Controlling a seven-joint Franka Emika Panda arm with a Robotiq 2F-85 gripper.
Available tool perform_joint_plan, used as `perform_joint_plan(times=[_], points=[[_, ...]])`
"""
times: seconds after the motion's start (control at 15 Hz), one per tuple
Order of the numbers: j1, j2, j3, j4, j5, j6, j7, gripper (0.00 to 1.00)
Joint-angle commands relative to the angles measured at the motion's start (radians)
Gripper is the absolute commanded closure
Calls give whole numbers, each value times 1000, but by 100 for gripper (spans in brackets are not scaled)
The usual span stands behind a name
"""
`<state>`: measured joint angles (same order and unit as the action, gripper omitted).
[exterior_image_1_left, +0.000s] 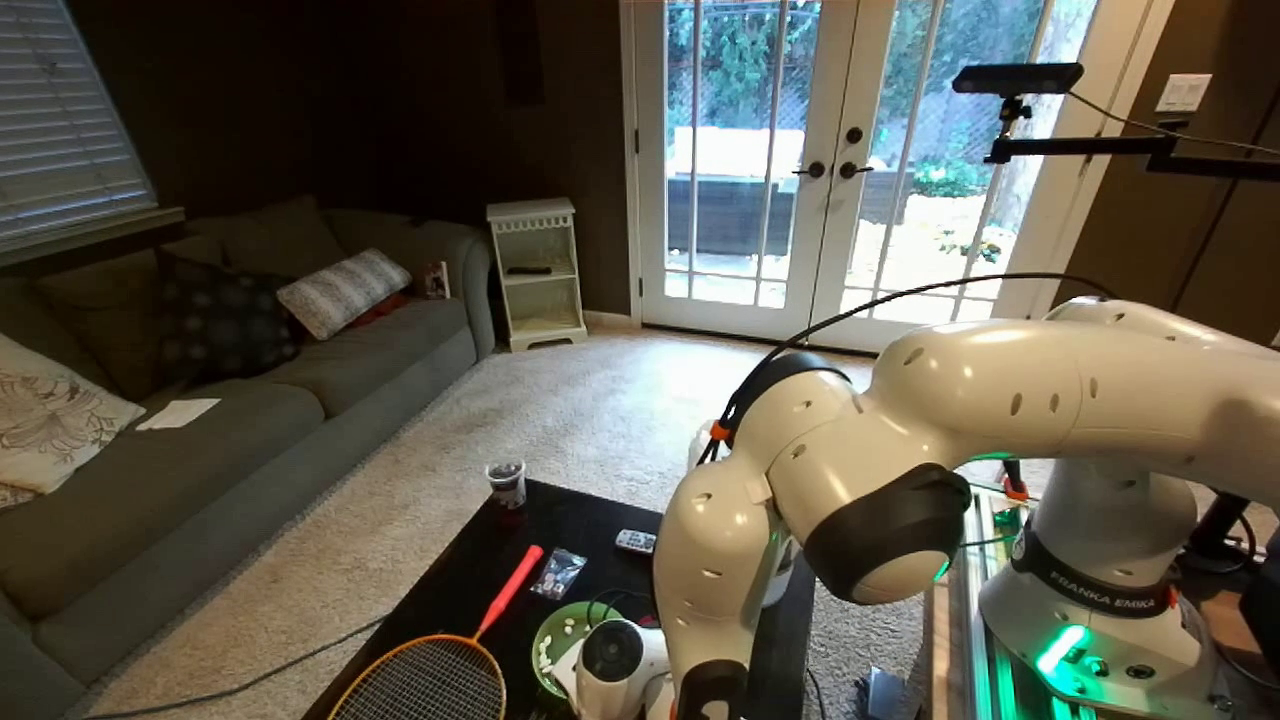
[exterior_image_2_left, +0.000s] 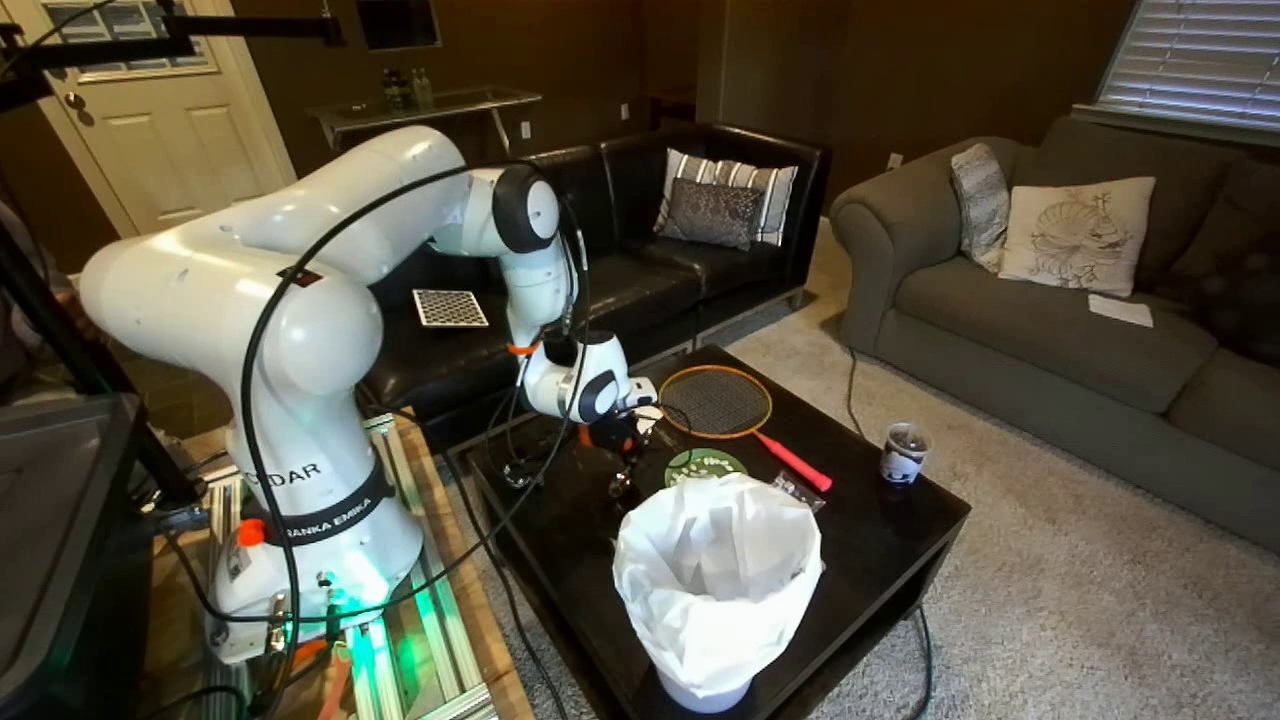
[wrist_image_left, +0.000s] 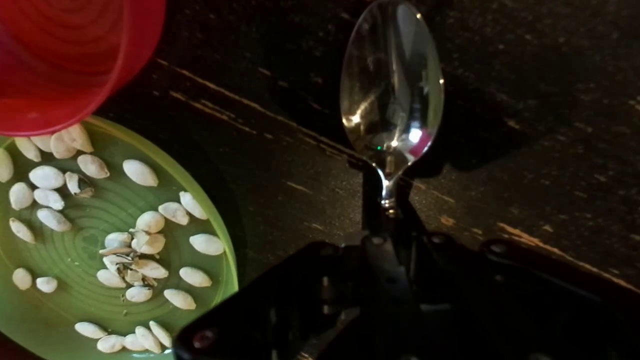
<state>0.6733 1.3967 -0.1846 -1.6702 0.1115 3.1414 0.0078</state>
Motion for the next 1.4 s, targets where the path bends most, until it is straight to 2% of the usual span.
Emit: perform_joint_plan(times=[0.0,0.87,0.93,1.0,1.33], points=[[-30,22,21,48,-54,-42,29,98],[-65,48,50,108,-112,-133,33,96],[-66,46,50,110,-116,-137,34,78],[-66,46,49,111,-119,-141,36,65],[-46,23,28,91,-123,-141,52,32]])
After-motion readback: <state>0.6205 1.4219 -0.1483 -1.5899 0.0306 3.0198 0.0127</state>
